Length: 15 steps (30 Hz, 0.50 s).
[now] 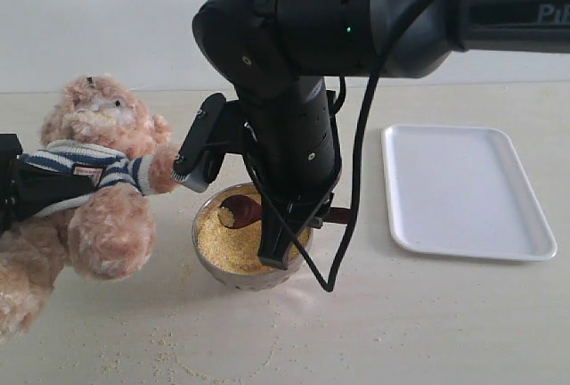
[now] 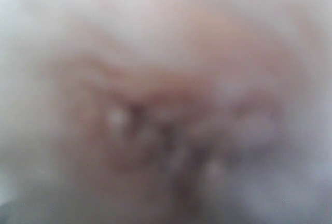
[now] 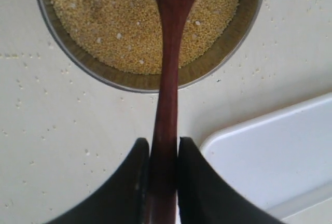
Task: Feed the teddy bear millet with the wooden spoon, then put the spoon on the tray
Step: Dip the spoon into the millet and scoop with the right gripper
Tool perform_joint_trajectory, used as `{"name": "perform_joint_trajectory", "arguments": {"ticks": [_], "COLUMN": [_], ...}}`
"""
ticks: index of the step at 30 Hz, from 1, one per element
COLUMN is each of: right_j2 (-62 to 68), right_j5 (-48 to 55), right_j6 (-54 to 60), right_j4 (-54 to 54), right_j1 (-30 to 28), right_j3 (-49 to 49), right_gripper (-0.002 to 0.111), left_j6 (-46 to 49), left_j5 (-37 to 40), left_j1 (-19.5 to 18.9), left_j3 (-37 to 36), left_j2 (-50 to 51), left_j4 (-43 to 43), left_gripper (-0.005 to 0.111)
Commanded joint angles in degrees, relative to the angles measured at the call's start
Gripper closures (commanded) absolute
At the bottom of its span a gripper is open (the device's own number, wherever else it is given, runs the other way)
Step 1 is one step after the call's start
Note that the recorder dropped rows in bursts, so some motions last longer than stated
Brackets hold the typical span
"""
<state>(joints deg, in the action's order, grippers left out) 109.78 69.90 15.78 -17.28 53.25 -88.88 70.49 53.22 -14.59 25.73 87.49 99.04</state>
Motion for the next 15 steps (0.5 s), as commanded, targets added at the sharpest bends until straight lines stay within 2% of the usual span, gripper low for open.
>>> {"name": "perform_joint_trajectory", "arguments": {"ticks": [1,15], "right_j2": [-0.6,-1.2], "right_j5": [0.1,0.1], "right_j6": [-0.1,-1.9], "right_j4": [-0.9,-0.3], "right_j1": [0.0,-0.7], "right_j3": [0.2,0.2], "right_gripper": [0.109,0.109], "left_j6": [-0.4,0.0], "left_j5": [1.8,1.8], "left_j1": [-0.1,-0.1], "left_j3": [0.4,0.4], "left_j2": [-0.2,-0.2], "left_j4": [0.9,0.9], "left_gripper": [0.102,0.102]}}
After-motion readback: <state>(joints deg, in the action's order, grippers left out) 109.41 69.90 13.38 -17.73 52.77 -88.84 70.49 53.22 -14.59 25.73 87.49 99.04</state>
